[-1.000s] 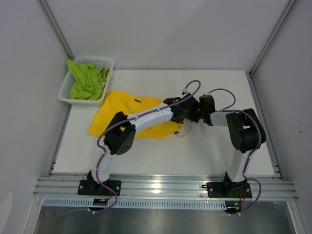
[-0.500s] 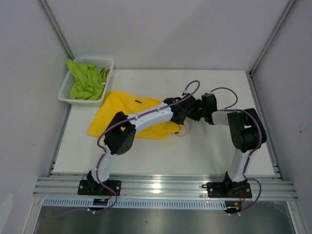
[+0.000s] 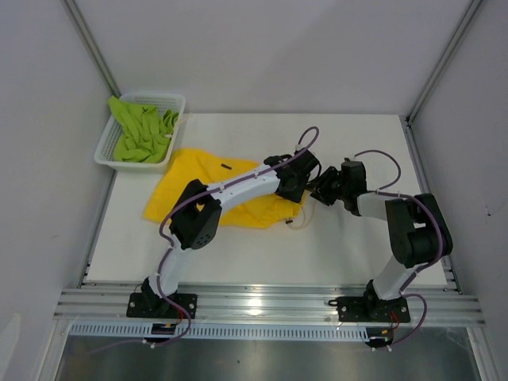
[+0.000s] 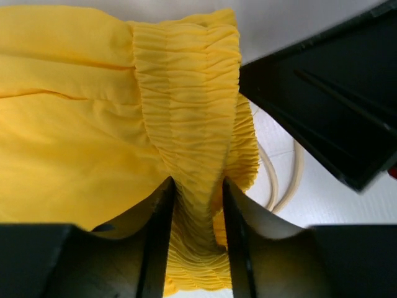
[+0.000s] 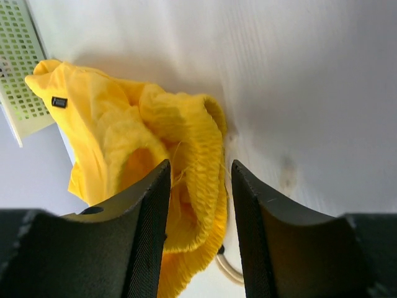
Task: Fold and stack the shorts
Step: Fold the shorts
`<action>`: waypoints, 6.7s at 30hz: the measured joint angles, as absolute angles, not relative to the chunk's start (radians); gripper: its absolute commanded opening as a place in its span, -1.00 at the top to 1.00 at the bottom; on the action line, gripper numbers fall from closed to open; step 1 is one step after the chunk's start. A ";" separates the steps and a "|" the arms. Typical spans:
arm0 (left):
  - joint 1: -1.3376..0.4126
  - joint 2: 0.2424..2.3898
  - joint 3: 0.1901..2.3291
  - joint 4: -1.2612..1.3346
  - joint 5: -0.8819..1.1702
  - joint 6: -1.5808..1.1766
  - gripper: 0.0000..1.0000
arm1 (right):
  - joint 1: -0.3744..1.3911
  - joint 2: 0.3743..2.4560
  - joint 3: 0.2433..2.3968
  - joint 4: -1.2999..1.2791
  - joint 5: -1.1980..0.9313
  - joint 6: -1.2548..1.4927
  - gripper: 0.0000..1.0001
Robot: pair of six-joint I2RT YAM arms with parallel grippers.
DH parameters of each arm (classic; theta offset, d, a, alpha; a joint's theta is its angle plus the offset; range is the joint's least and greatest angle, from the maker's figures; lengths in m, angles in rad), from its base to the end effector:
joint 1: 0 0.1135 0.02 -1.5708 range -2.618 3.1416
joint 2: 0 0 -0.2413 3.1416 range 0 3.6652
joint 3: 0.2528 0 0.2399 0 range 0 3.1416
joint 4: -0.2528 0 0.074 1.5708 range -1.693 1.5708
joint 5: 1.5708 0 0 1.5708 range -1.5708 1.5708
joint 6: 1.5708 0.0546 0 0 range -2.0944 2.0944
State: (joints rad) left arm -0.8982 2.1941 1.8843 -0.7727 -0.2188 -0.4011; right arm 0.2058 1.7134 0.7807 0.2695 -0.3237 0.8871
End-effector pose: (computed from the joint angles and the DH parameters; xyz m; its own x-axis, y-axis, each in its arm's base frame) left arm 0.2959 -0.3525 0.1833 -0.7799 0.3674 -0.5067 0.4297 0.9029 -0.0067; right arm 0.3292 0.0865 0.1241 -0.7211 0.6003 -0.3460 0.1898 0.6514 0.7346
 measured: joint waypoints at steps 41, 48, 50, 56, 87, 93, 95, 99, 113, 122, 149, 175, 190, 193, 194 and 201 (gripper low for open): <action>-0.686 1.982 1.562 -0.413 0.199 -0.500 -0.36 | 0.211 1.745 0.483 0.774 -0.543 1.003 0.87; -0.705 2.048 1.497 -0.363 0.218 -0.524 0.01 | 0.241 1.777 0.459 0.809 -0.540 1.003 0.93; -0.705 2.048 1.479 -0.338 0.222 -0.529 0.07 | 0.245 1.794 0.459 0.825 -0.542 1.006 0.93; -0.707 2.048 1.400 -0.228 0.236 -0.559 0.17 | 0.262 1.808 0.466 0.844 -0.546 1.003 0.92; -0.716 2.034 1.281 -0.073 0.275 -0.613 -0.03 | 0.799 1.446 0.392 0.593 -0.073 0.472 0.57; -0.715 2.025 1.262 -0.051 0.274 -0.613 -0.04 | 0.850 1.235 0.307 0.569 -0.028 0.443 0.26; -0.715 2.019 1.255 -0.046 0.273 -0.613 -0.08 | 0.853 1.163 0.301 0.534 0.010 0.453 0.09; -0.714 2.006 1.248 -0.051 0.264 -0.611 -0.12 | 0.803 1.120 0.304 0.481 0.044 0.482 0.03; -0.706 1.925 1.214 -0.113 0.233 -0.603 -0.24 | 0.715 1.225 0.303 0.537 -0.196 0.635 -0.44; -0.706 1.925 1.203 -0.116 0.231 -0.602 -0.24 | 0.779 1.374 0.350 0.611 -0.207 0.629 -0.43; -0.704 1.916 1.177 -0.114 0.228 -0.601 -0.24 | 0.881 1.611 0.511 0.656 -0.027 0.510 -0.28; -0.704 1.916 1.172 -0.114 0.252 -0.600 -0.25 | 1.361 1.579 0.416 0.674 0.556 0.266 0.48; -0.620 1.783 1.188 -0.255 0.257 -0.537 -0.45 | 1.275 1.644 0.445 0.651 0.705 0.266 1.00; -0.608 1.732 1.209 -0.304 0.257 -0.516 -0.46 | 1.314 1.726 0.458 0.754 0.763 0.197 1.00; -0.606 1.714 1.214 -0.317 0.257 -0.511 -0.45 | 1.335 1.754 0.458 0.796 0.794 0.171 1.00; -0.606 1.589 1.186 -0.348 0.257 -0.492 -0.45 | 1.461 1.868 0.494 0.922 0.945 0.035 -0.26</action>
